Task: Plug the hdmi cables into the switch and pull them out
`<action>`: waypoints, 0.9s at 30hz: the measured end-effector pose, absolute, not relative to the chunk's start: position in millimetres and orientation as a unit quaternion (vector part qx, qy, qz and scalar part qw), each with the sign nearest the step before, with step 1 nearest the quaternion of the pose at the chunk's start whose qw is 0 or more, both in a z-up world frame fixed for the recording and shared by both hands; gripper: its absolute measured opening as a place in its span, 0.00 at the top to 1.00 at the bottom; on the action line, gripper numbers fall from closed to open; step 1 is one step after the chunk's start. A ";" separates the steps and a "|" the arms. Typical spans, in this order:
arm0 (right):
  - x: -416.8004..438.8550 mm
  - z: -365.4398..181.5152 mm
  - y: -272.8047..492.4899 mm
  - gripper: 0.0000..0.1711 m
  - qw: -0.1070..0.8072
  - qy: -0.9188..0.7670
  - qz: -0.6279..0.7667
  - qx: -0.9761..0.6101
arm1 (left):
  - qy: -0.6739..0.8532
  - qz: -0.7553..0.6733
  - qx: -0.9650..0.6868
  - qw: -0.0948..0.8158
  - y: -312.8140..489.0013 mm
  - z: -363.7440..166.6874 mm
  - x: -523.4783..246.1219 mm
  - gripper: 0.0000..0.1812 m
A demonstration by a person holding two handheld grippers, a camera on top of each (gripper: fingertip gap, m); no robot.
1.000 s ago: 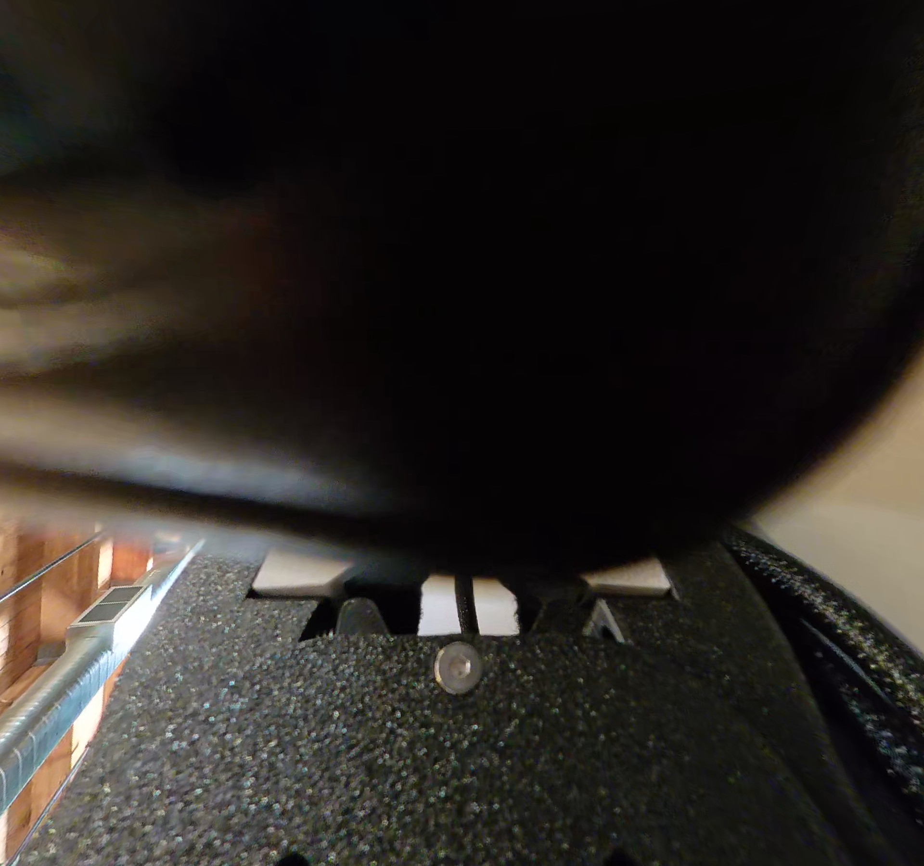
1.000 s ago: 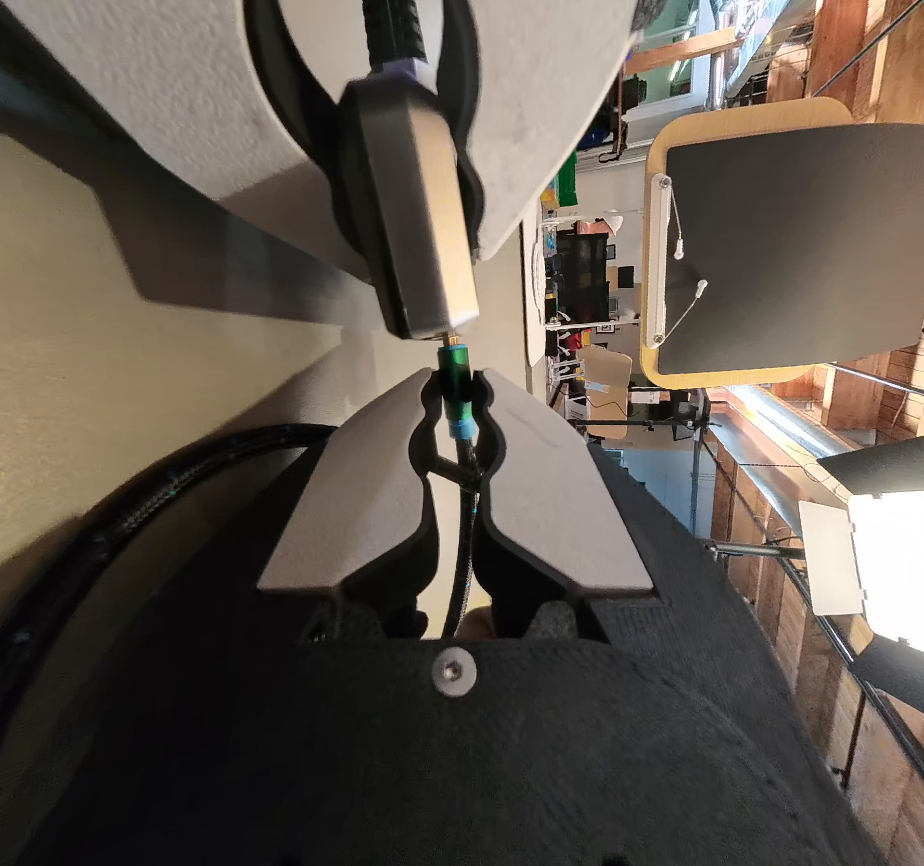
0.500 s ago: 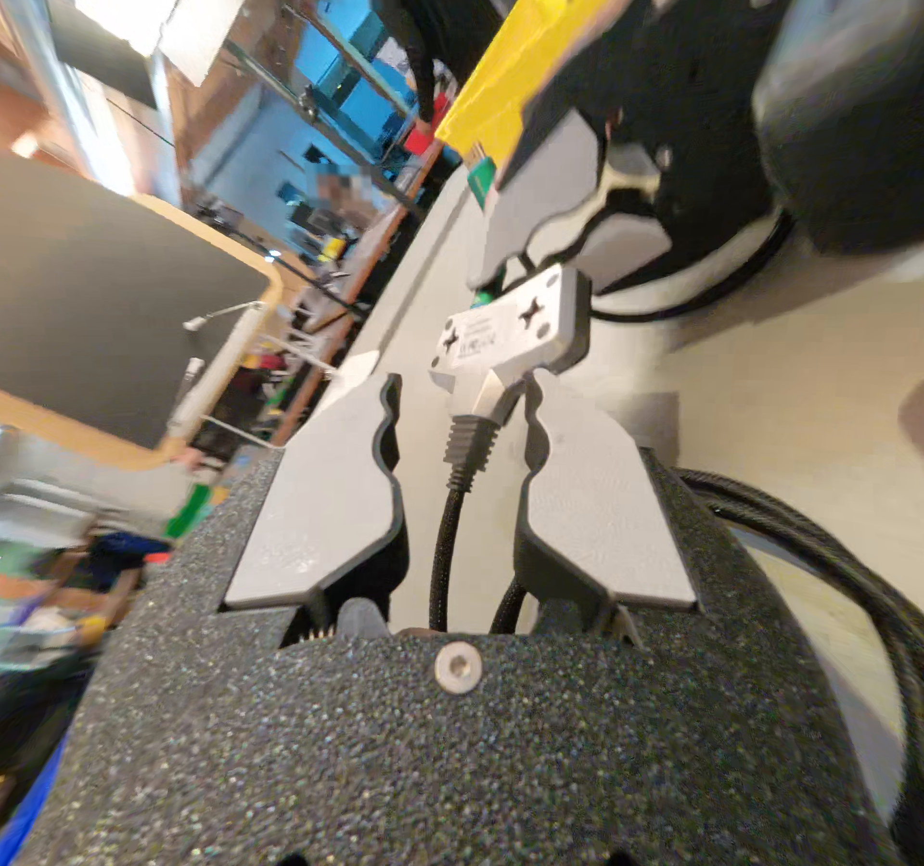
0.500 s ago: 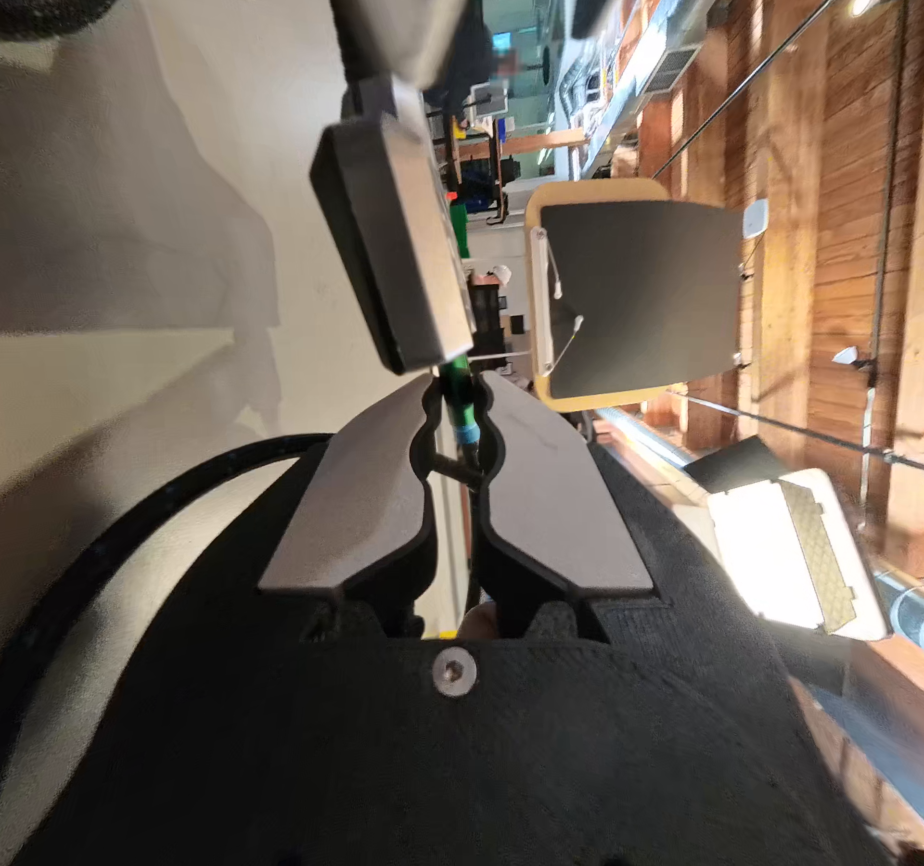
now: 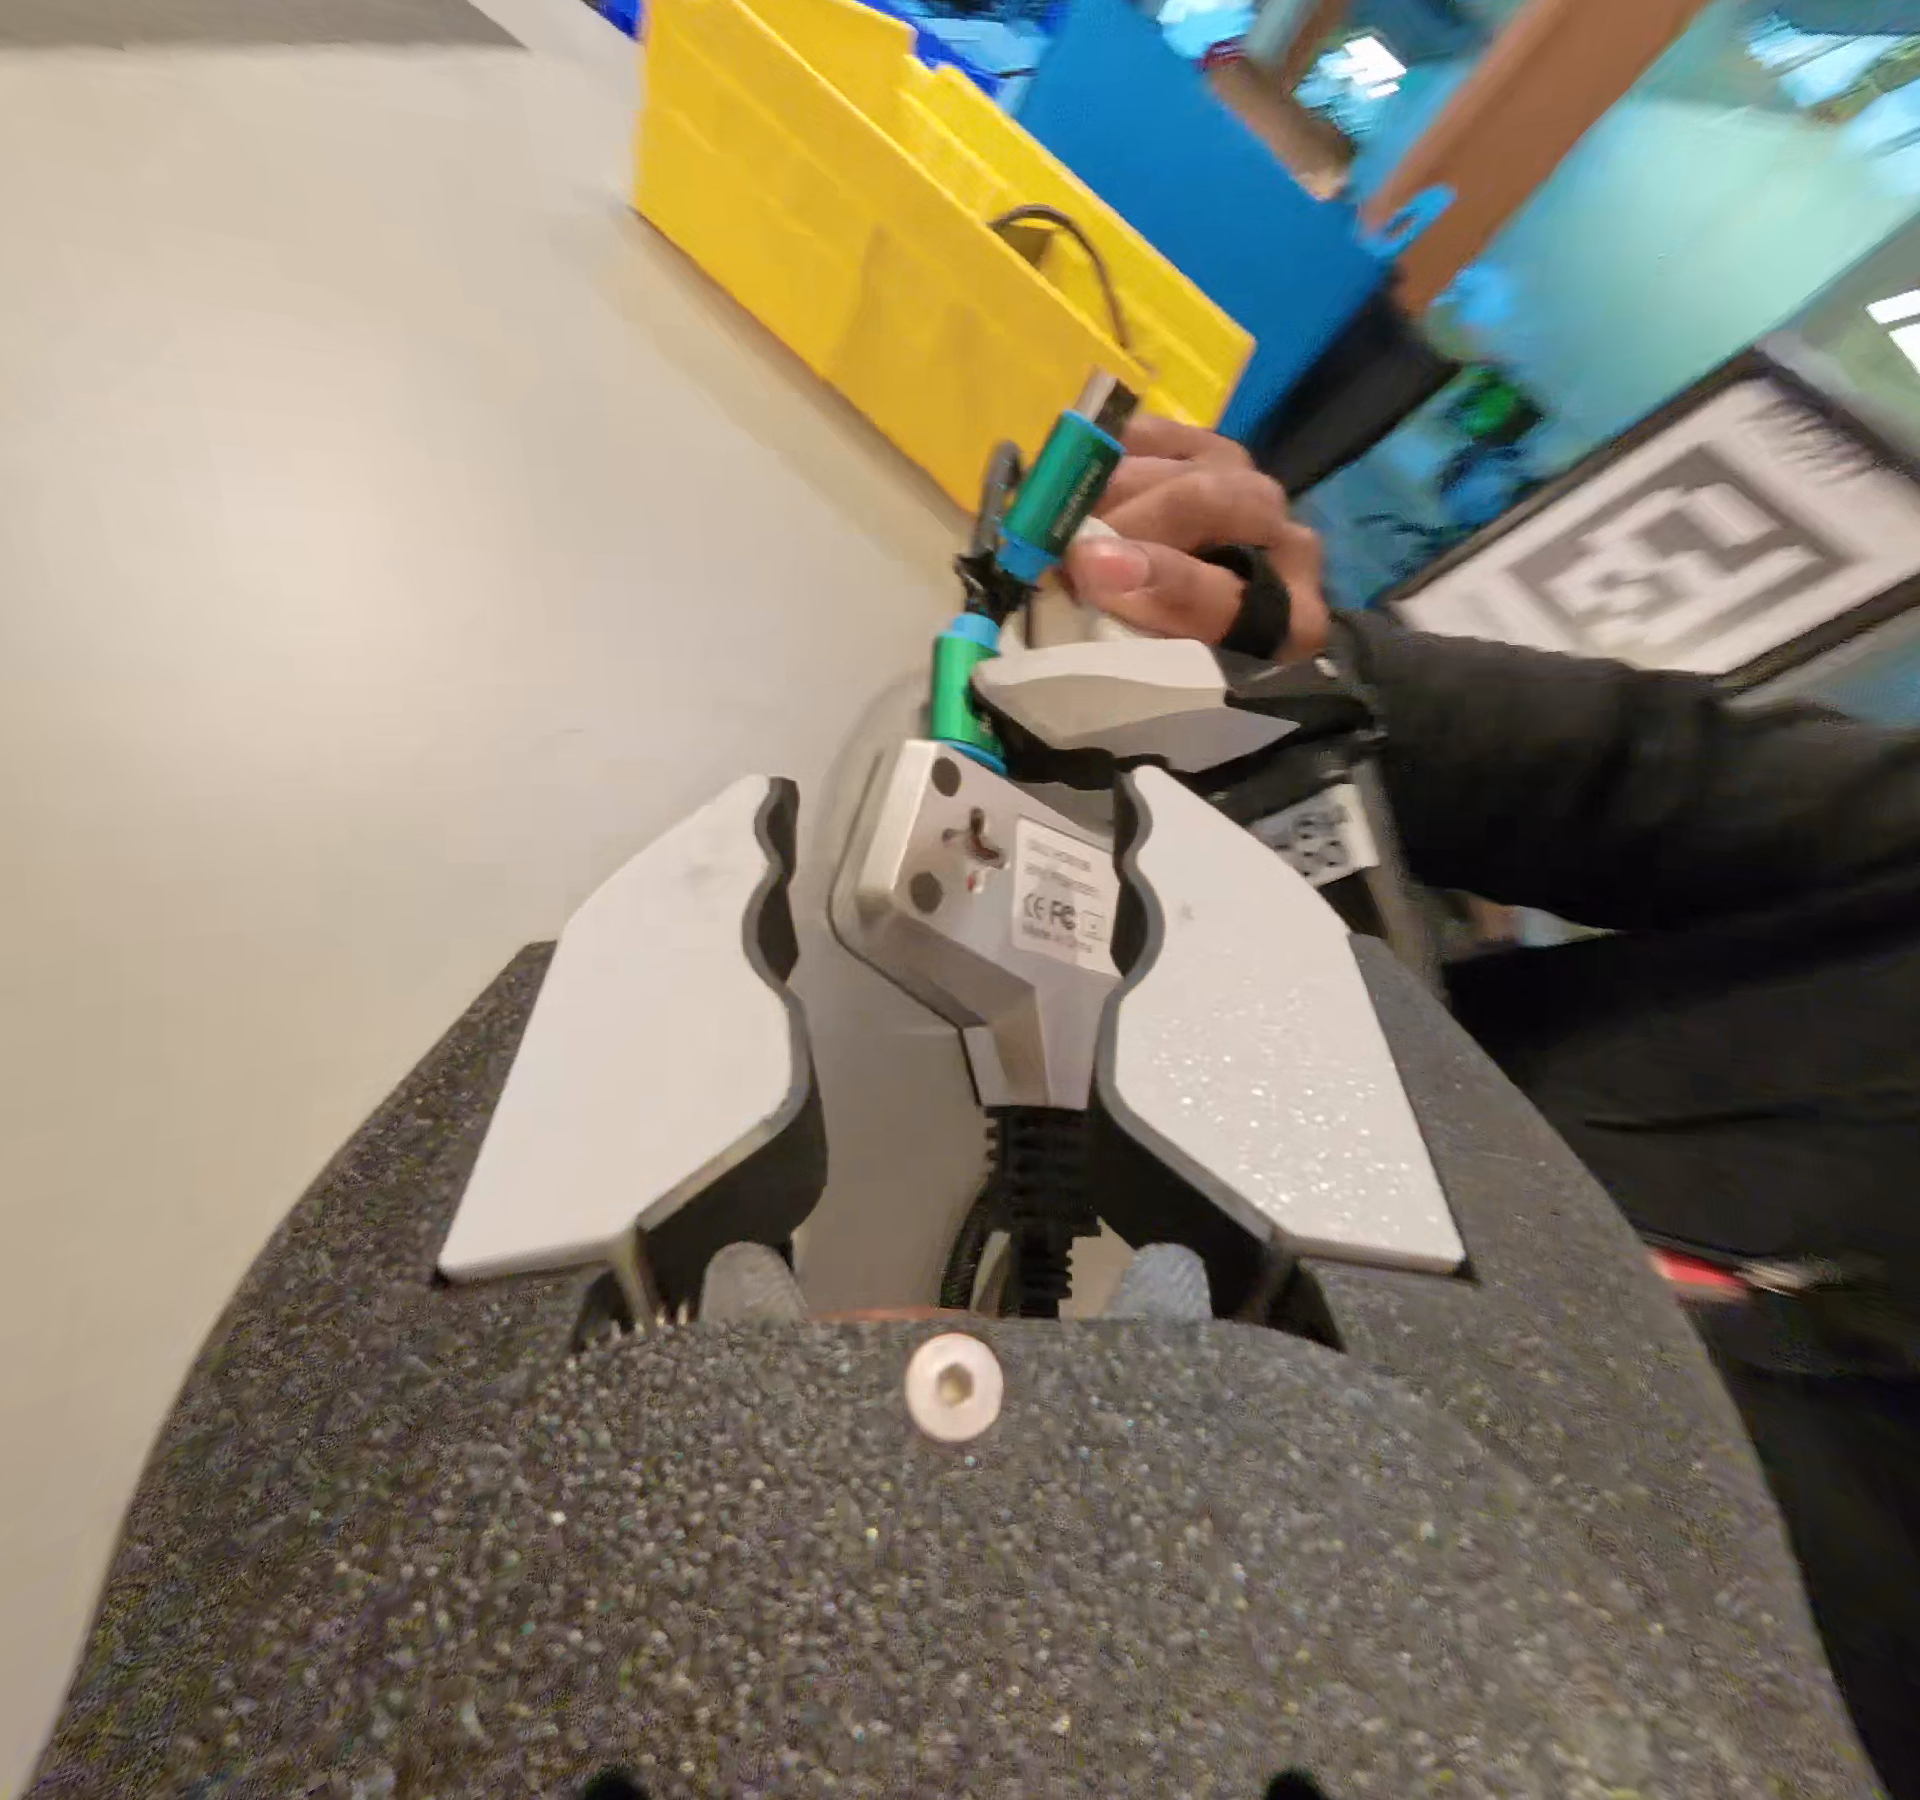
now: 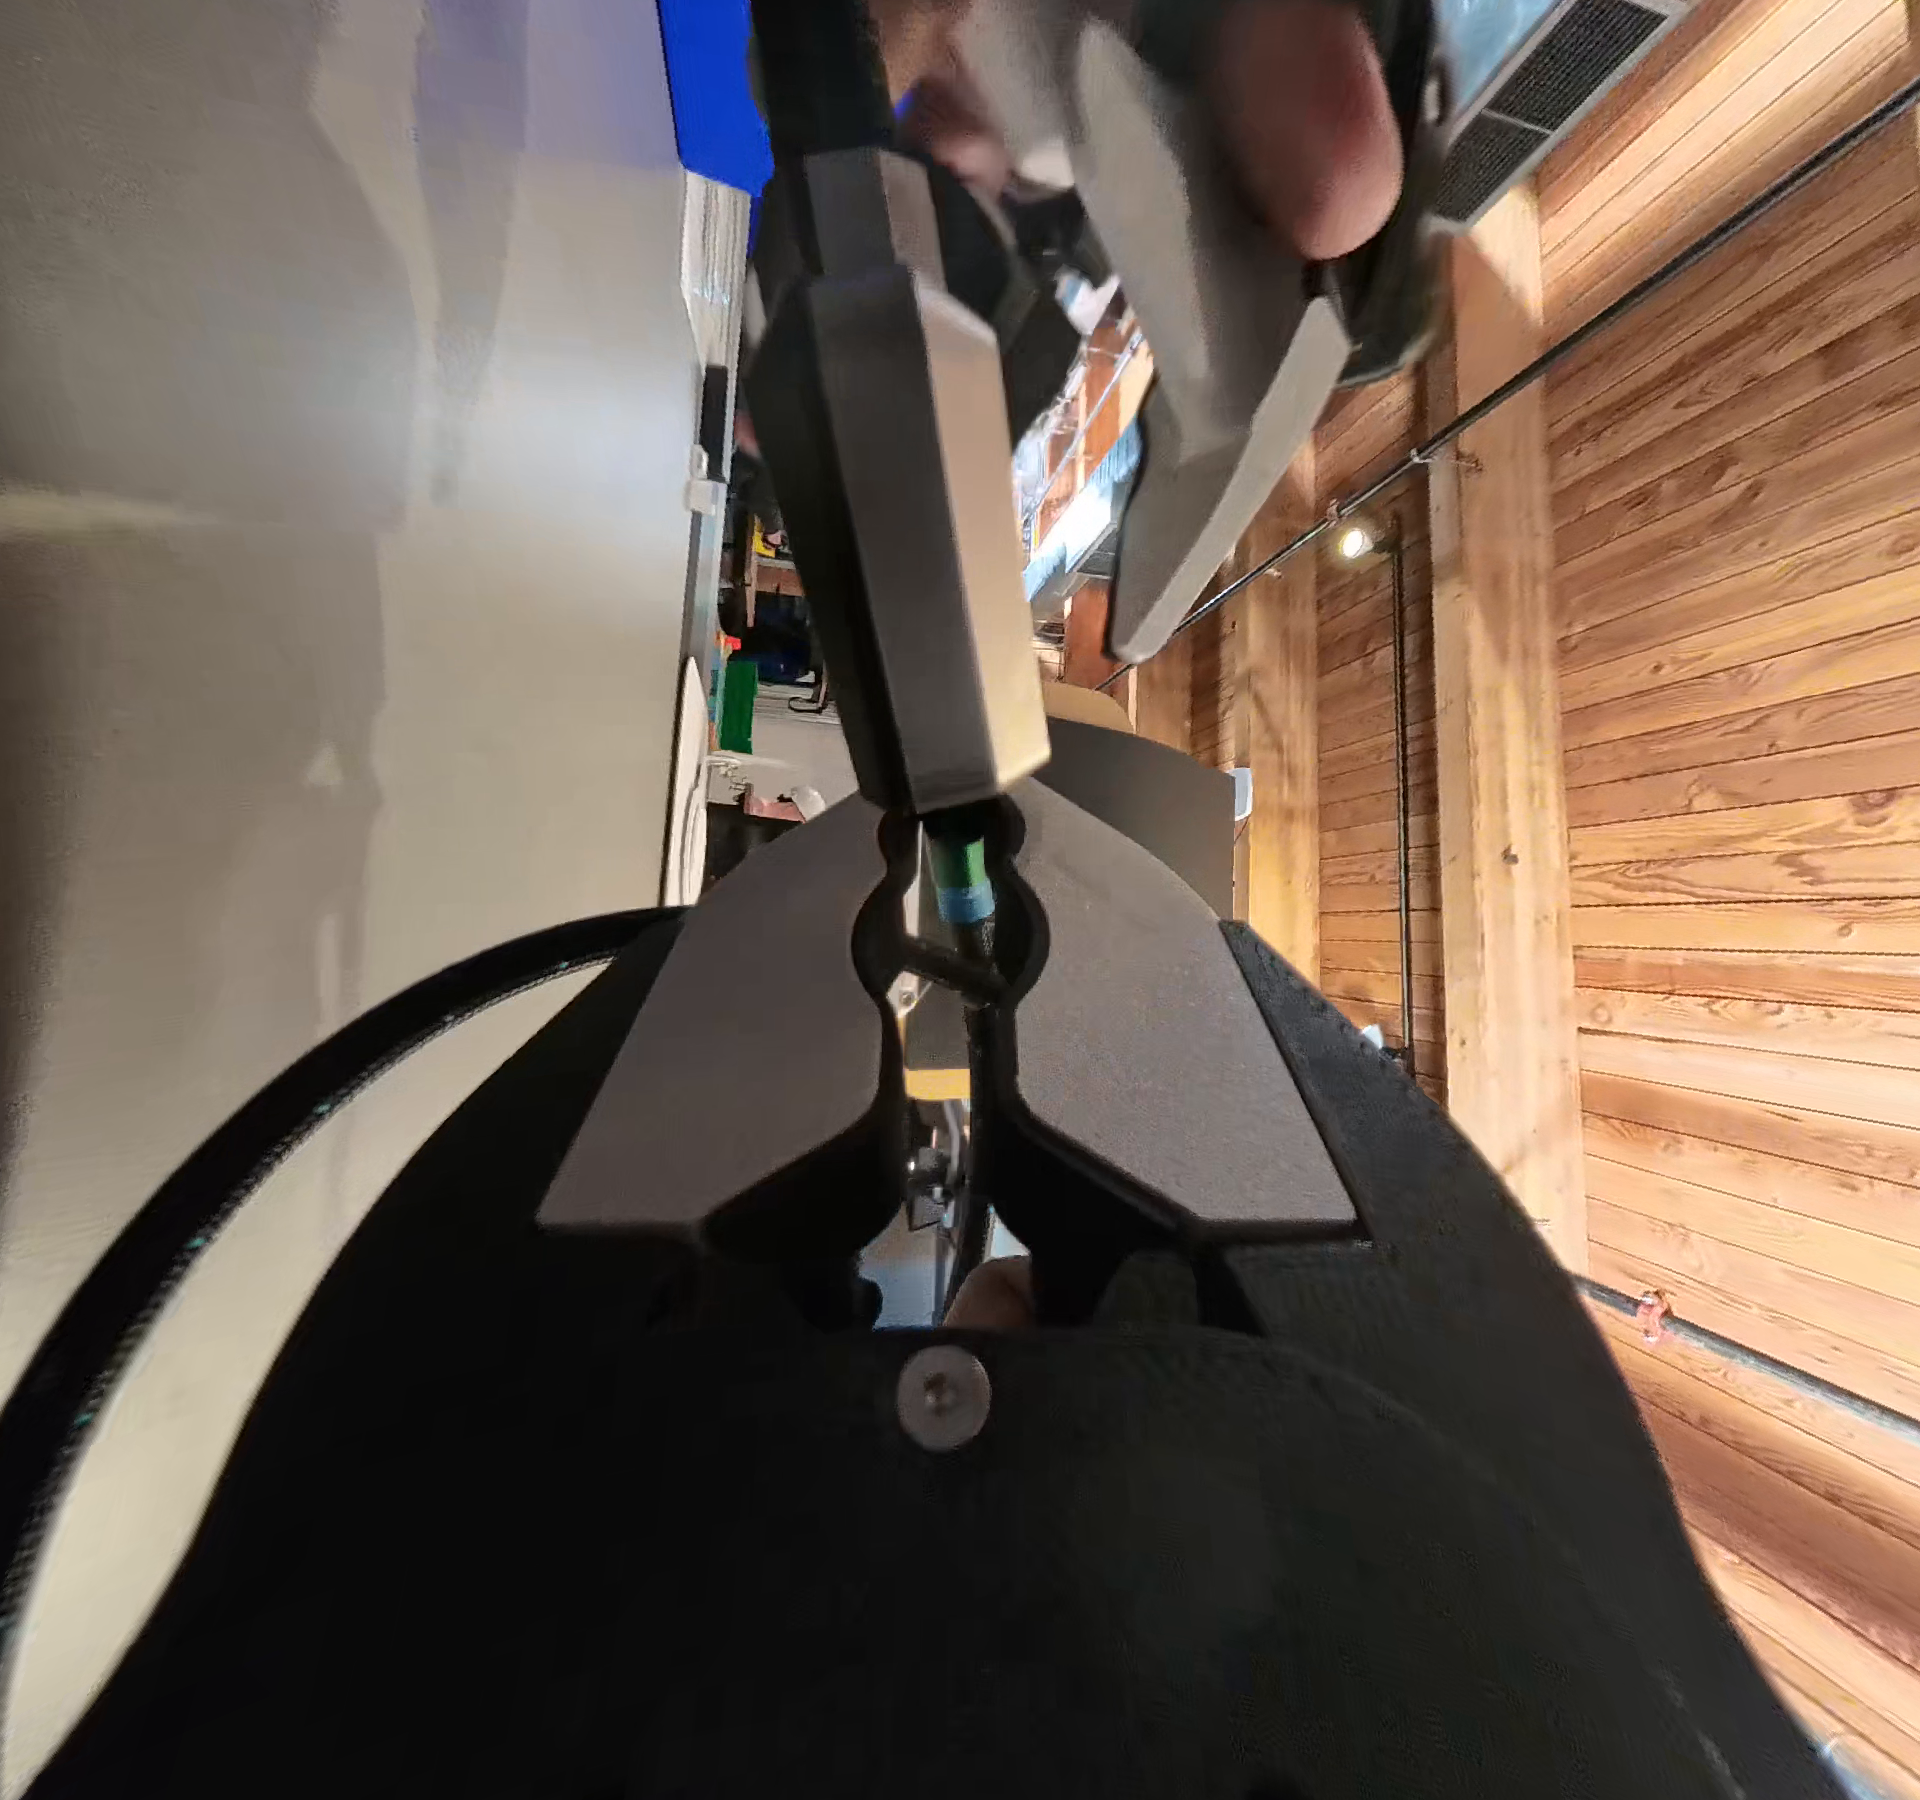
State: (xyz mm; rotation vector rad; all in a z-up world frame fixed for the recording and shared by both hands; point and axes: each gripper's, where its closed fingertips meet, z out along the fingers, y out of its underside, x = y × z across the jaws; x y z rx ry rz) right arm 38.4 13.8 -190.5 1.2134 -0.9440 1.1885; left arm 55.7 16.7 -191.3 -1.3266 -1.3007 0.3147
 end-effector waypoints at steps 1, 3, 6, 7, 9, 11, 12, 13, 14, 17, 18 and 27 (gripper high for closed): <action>35.3 -190.3 10.6 0.93 0.565 -0.401 0.505 0.516 | -0.547 0.105 -0.566 0.608 21.1 -194.1 51.9 0.71; 29.2 -191.7 4.3 0.93 0.566 -0.398 0.505 0.515 | -0.539 0.085 -0.557 0.626 19.1 -201.1 42.8 0.75; 20.9 -195.6 -4.8 0.93 0.573 -0.396 0.501 0.513 | -0.535 0.044 -0.534 0.653 12.7 -208.1 35.9 0.83; 18.1 -197.7 -8.7 0.93 0.576 -0.397 0.498 0.513 | -0.537 0.028 -0.525 0.659 11.3 -210.6 33.9 0.84; 11.4 -197.0 -17.1 0.93 0.580 -0.400 0.503 0.500 | -0.542 0.012 -0.521 0.659 9.2 -212.0 29.0 0.86; 4.4 -194.1 -25.1 0.91 0.569 -0.419 0.512 0.488 | -0.539 0.004 -0.519 0.663 6.1 -211.1 24.1 0.86; 1.2 -194.3 -29.0 0.91 0.564 -0.430 0.513 0.484 | -0.539 -0.002 -0.512 0.669 2.2 -209.7 21.6 0.86; -1.9 -194.7 -32.3 0.91 0.564 -0.438 0.509 0.481 | -0.543 -0.004 -0.504 0.672 -1.5 -209.6 18.8 0.86; -4.6 -194.9 -35.0 0.91 0.565 -0.444 0.505 0.478 | -0.549 -0.001 -0.495 0.673 -5.0 -209.3 16.1 0.86; -7.5 -196.1 -39.7 0.91 0.569 -0.449 0.501 0.474 | -0.562 -0.006 -0.483 0.671 -0.6 -211.6 15.2 0.78; -7.1 -196.9 -40.3 0.91 0.567 -0.450 0.502 0.474 | -0.568 -0.015 -0.486 0.664 5.1 -215.4 16.5 0.72; -2.1 -193.1 -37.6 0.91 0.546 -0.427 0.532 0.487 | -0.576 -0.056 -0.421 0.699 8.9 -208.9 21.3 0.86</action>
